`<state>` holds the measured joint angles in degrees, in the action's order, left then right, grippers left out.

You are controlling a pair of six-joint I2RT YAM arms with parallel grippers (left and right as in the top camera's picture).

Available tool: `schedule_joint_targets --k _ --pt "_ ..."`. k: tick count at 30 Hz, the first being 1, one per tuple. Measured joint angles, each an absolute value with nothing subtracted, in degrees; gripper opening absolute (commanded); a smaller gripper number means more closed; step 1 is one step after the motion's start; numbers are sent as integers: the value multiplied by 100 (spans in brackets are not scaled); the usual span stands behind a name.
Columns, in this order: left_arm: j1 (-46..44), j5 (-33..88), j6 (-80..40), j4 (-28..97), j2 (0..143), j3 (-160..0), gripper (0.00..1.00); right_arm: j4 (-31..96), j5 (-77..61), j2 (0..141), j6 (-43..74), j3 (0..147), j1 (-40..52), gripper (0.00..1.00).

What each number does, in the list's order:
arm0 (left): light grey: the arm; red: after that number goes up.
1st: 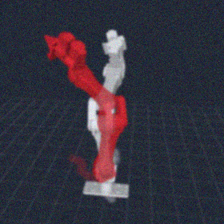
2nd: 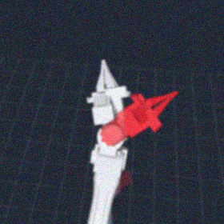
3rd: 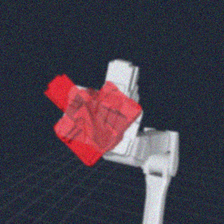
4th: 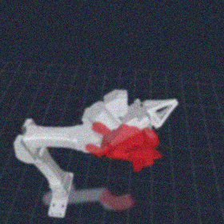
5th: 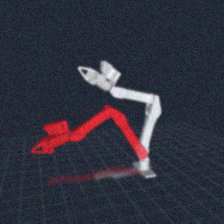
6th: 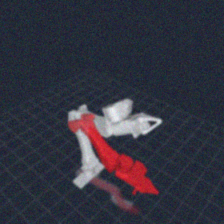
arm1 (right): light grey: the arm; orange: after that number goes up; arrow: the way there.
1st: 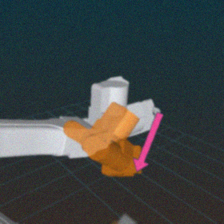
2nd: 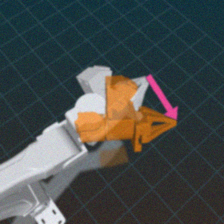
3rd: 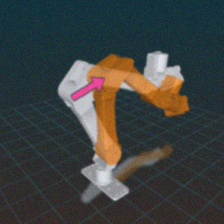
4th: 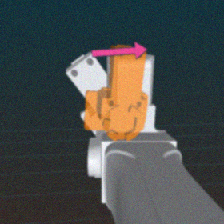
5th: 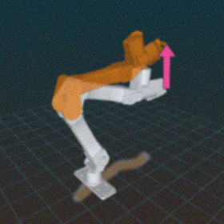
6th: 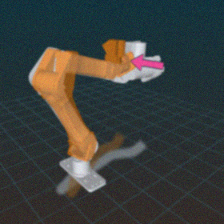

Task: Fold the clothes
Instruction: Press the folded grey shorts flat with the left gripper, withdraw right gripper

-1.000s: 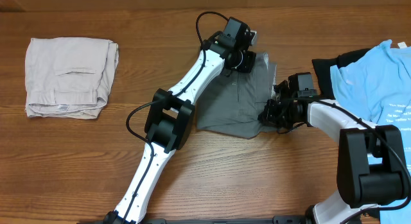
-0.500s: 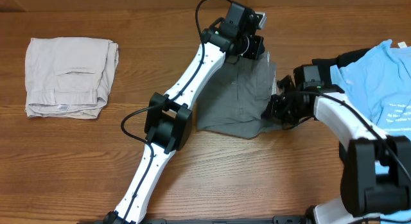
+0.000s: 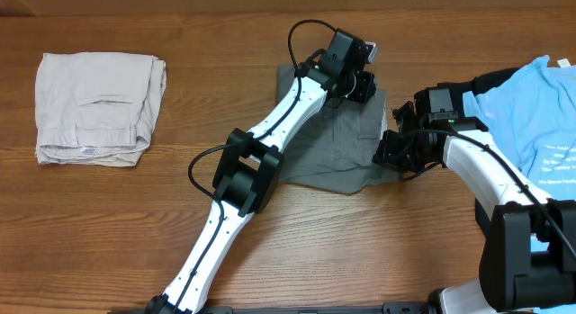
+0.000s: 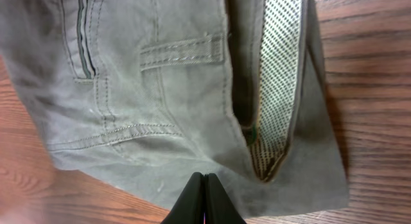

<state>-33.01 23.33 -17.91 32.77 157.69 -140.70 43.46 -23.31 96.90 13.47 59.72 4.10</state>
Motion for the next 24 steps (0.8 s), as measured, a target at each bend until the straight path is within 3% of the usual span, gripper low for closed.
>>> schedule_joint_targets --k 7,10,11,12,15,16,24 --pt "-3297 2493 -1859 3625 15769 -14252 18 4449 -2340 9679 1347 6007 357 4" --pt "-3297 2480 -1916 4491 15758 -14711 11 4866 -2377 9533 1352 6252 137 12" --pt "-3297 2421 -1927 4893 15725 -14870 8 4993 -2375 9459 1345 6366 45 18" --pt "-3299 2335 -1942 5299 15657 -15008 4 5109 -2370 9358 1352 6508 -78 32" --pt "-3304 2014 -1953 6532 15238 -15242 4 5343 -2250 8993 1352 6963 -521 90" --pt "-3304 1922 -1957 6834 15076 -15275 4 5358 -2213 8895 1358 7050 -650 100" --pt "-3343 1170 -1979 9583 14068 -15550 4 5645 -2045 8700 1347 7192 -1223 100"
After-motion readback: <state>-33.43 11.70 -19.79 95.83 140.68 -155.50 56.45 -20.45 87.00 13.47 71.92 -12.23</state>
